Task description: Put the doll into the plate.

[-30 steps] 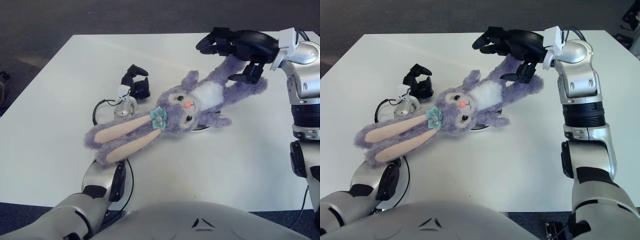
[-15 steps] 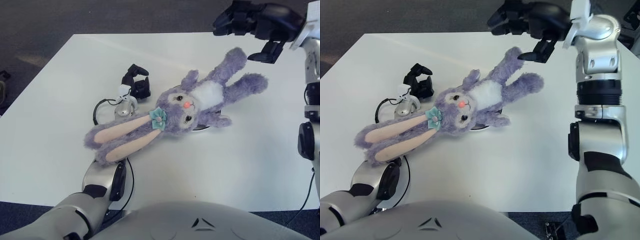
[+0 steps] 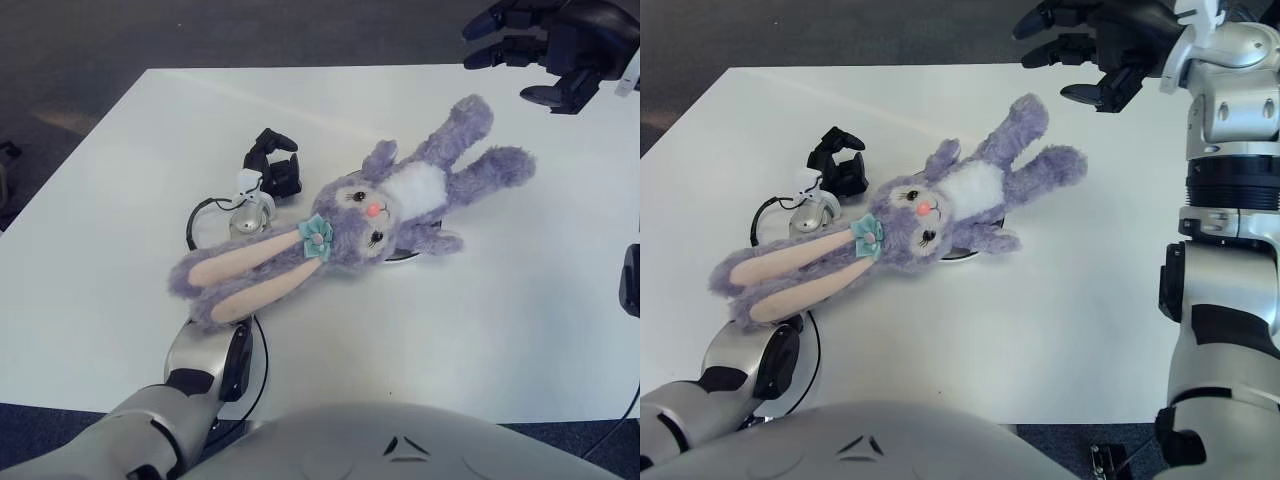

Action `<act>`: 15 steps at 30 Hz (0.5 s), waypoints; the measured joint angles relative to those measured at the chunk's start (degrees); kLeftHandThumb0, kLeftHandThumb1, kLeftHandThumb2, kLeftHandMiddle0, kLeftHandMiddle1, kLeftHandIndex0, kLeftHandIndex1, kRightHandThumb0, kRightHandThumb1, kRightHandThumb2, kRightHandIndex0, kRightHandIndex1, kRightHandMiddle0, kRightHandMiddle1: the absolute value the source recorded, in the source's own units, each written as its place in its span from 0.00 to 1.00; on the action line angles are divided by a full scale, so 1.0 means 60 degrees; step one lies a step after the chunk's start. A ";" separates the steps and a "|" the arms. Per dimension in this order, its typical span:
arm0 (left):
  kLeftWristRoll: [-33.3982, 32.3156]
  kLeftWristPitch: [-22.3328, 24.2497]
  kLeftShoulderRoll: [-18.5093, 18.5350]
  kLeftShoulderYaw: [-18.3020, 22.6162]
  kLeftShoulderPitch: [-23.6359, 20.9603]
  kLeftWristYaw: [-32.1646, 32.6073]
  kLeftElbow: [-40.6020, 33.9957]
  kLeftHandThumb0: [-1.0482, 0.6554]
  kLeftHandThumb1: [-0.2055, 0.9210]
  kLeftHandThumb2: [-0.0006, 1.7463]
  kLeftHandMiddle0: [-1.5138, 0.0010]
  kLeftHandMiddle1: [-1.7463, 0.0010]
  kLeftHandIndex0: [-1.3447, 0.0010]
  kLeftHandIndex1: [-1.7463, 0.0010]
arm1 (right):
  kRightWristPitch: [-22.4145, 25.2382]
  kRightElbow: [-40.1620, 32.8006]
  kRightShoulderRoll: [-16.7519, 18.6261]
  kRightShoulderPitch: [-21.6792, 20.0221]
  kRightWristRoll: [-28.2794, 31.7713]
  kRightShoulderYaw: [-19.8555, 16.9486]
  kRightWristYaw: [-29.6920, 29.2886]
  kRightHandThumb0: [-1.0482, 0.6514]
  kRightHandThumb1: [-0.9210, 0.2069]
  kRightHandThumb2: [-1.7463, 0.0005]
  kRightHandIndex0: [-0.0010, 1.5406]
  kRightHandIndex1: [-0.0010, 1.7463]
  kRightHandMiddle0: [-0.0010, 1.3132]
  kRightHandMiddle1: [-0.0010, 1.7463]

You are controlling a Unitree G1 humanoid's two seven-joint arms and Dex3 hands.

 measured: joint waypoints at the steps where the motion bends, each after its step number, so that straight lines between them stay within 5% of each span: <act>1: -0.0003 -0.0015 0.0000 0.0002 -0.0003 0.0000 0.0000 0.35 0.54 0.69 0.16 0.00 0.59 0.00 | 0.0074 -0.0093 0.0002 0.0050 -0.0031 -0.0026 -0.0218 0.61 0.58 0.24 0.12 0.14 0.00 0.38; 11: -0.0001 0.0001 -0.0008 0.0002 -0.0020 0.0000 0.0002 0.35 0.54 0.70 0.16 0.00 0.59 0.00 | 0.0234 -0.0022 -0.0065 -0.0024 0.0030 -0.0100 -0.0173 0.59 0.45 0.24 0.16 0.10 0.00 0.25; 15: 0.0002 0.0053 -0.0009 -0.0013 -0.0025 0.0000 0.0003 0.35 0.54 0.69 0.16 0.00 0.59 0.00 | 0.0467 -0.0050 -0.0194 -0.0024 -0.0097 -0.0039 -0.0170 0.50 0.42 0.32 0.19 0.08 0.00 0.22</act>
